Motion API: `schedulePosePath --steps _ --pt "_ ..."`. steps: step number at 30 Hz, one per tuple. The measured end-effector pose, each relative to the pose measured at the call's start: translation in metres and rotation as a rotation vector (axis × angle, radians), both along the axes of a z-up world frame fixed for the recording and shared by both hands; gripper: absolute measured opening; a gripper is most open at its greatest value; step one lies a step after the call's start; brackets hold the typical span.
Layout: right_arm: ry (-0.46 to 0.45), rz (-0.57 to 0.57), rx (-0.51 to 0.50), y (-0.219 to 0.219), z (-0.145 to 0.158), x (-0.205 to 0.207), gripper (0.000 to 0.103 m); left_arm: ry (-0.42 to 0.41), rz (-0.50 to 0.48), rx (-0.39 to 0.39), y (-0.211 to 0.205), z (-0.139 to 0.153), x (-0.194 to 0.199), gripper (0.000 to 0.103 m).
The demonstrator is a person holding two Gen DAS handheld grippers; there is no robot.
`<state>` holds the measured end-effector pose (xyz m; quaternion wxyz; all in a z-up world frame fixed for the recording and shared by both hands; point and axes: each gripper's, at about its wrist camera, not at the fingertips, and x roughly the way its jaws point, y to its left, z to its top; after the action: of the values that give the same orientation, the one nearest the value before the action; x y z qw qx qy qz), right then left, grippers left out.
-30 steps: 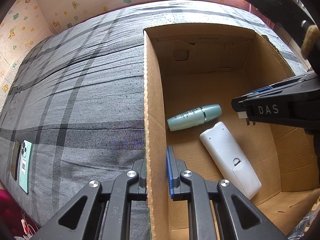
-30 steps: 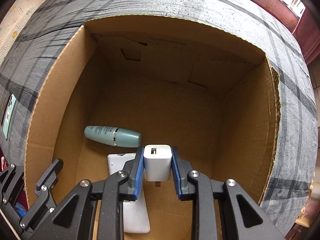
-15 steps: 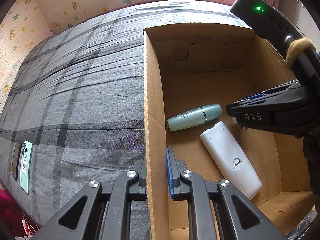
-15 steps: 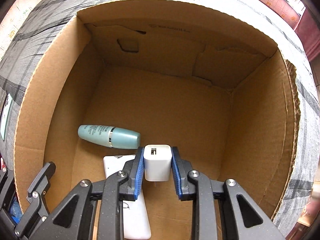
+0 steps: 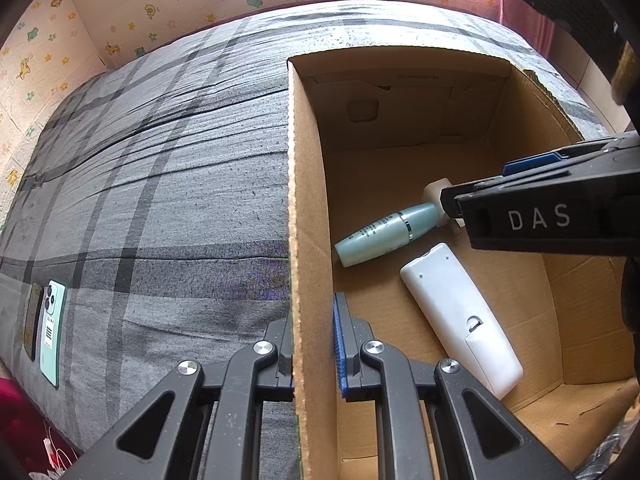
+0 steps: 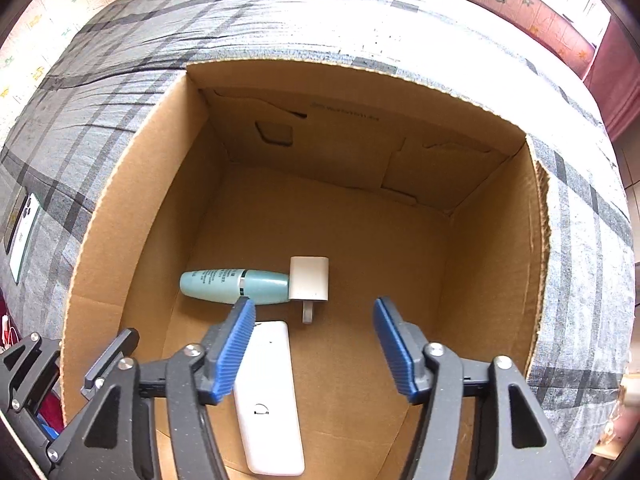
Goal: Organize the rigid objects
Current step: 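Open the right tool to drop the plug beside the bottle and withdraw, then move the right tool to the large white charger and grasp it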
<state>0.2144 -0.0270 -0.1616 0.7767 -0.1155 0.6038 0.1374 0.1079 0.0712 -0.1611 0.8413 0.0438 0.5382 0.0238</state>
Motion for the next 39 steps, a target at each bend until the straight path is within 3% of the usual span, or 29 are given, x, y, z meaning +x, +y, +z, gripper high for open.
schedulePosePath --steps 11,18,39 --pt "-0.067 0.011 -0.004 -0.003 0.039 -0.012 0.091 0.0 0.001 0.002 0.001 -0.001 -0.001 0.014" --pt "-0.097 0.003 0.009 -0.013 0.052 -0.017 0.099 0.001 0.004 -0.001 0.002 0.0 0.0 0.015" --pt "-0.182 -0.122 -0.004 -0.108 0.097 -0.019 0.101 0.0 0.006 -0.013 0.004 -0.001 -0.001 0.015"
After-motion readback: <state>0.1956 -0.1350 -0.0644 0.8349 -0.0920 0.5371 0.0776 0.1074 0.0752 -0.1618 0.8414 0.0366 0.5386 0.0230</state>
